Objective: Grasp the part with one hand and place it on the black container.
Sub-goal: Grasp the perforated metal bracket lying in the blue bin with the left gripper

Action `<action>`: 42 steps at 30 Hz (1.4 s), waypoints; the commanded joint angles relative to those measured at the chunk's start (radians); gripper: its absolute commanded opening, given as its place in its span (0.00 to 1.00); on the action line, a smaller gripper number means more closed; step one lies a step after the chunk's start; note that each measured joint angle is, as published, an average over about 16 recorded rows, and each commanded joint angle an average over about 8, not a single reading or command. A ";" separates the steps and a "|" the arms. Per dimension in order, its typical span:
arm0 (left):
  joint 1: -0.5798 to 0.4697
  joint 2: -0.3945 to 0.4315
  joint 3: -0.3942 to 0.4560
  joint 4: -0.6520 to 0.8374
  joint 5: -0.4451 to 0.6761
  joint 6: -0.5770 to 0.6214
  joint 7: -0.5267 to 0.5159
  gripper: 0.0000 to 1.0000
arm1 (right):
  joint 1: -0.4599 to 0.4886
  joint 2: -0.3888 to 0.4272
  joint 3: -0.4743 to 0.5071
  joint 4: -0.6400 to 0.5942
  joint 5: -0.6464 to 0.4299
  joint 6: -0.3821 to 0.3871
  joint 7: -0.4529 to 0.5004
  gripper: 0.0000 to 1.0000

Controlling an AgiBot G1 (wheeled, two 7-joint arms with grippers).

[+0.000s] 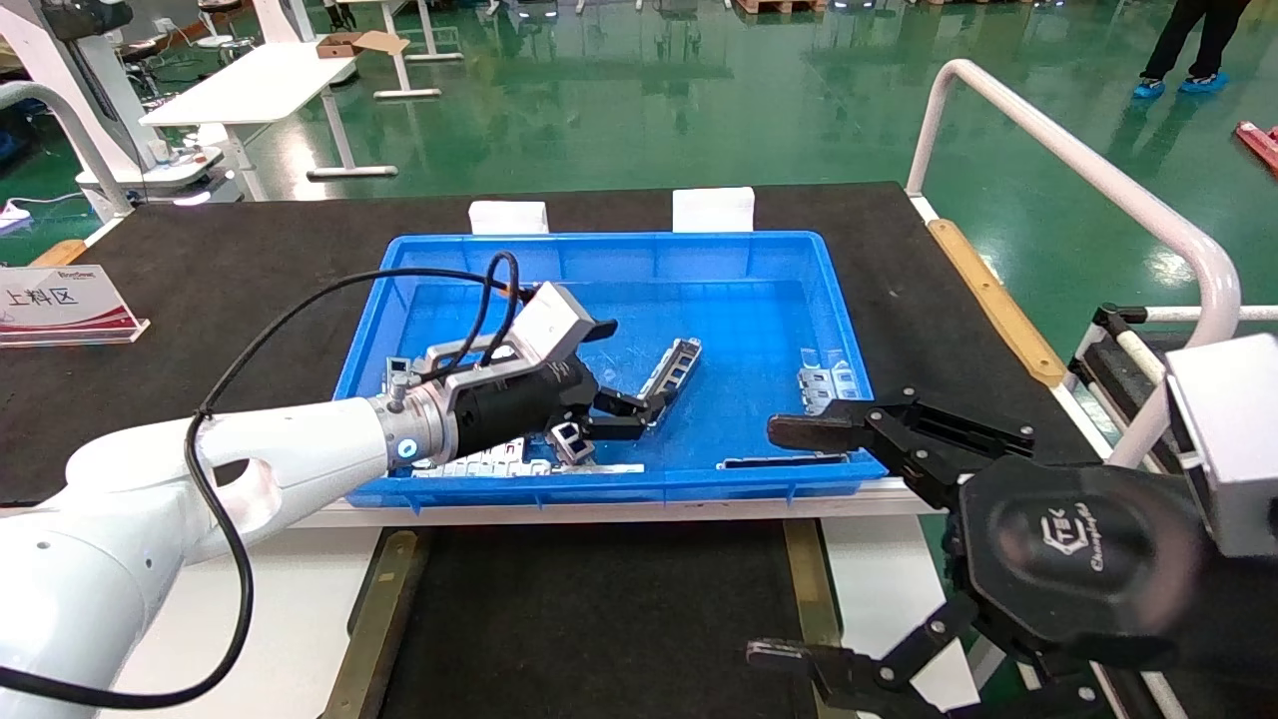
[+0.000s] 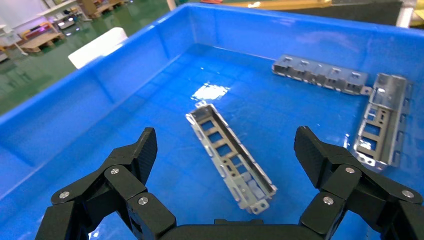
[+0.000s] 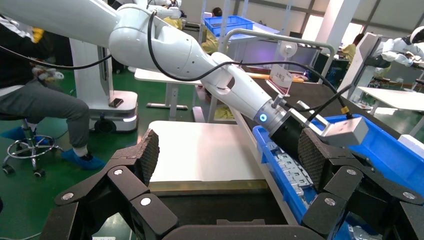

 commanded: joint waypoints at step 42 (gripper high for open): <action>0.032 -0.002 0.037 -0.046 -0.006 -0.042 -0.025 1.00 | 0.000 0.000 0.000 0.000 0.000 0.001 0.000 1.00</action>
